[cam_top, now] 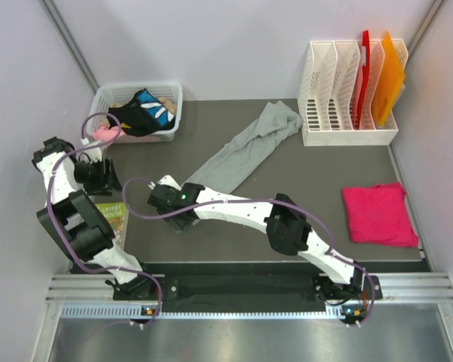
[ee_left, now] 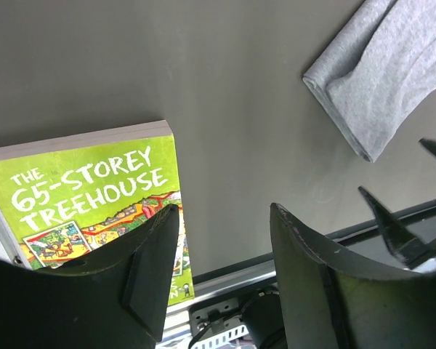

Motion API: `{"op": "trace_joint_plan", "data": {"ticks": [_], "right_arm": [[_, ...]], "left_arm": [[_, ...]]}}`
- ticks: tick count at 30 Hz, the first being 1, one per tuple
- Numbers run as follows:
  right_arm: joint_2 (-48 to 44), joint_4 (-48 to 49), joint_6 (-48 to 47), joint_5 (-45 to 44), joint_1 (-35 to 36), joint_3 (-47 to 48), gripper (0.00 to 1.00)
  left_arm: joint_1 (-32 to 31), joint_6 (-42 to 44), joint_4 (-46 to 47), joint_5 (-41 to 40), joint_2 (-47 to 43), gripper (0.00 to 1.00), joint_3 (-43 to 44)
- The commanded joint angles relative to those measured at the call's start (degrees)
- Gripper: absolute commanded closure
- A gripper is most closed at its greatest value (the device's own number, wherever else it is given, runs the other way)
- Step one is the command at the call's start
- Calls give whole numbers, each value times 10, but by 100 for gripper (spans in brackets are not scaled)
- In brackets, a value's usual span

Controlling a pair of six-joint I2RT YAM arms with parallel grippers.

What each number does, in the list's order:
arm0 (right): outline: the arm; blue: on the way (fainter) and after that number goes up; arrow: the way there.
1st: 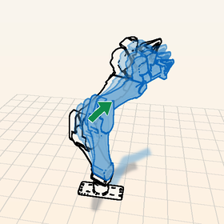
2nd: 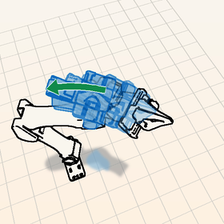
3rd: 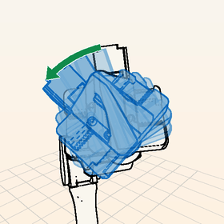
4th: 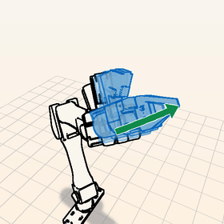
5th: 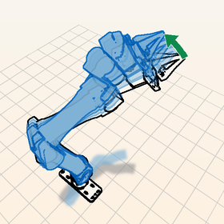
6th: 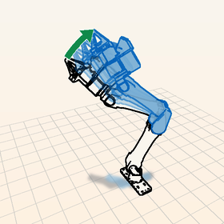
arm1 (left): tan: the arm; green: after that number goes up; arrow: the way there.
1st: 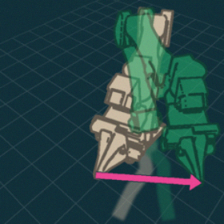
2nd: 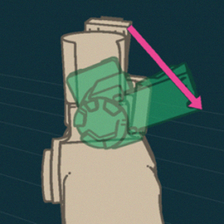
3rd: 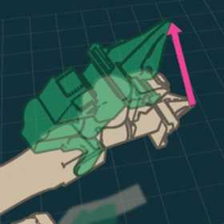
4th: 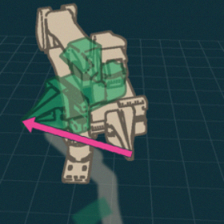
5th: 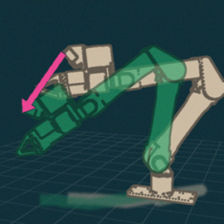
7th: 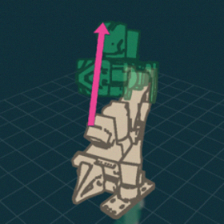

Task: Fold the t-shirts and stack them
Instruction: Rotate the tshirt 45 degrees

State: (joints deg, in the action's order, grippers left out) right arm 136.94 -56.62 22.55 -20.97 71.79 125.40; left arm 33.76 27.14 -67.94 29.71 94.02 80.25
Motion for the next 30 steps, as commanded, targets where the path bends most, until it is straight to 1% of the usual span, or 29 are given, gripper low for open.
{"op": "trace_joint_plan", "data": {"ticks": [1,5,10,20,24,30], "right_arm": [[24,19,-12,-7,-10,63,20],[46,27,-16,6,-17,92,20],[60,51,-17,28,-31,92,20],[71,77,-36,30,-53,92,22],[83,85,-38,44,-60,93,22],[85,103,-28,94,-51,55,30]], "left_arm": [[0,36,-17,12,-3,42,-6],[1,50,-29,10,-2,42,-11],[0,63,-31,0,-3,42,-21],[0,84,-44,8,-1,42,-26],[0,86,-46,4,2,42,-22],[1,91,-44,-5,-1,42,-18]]}}
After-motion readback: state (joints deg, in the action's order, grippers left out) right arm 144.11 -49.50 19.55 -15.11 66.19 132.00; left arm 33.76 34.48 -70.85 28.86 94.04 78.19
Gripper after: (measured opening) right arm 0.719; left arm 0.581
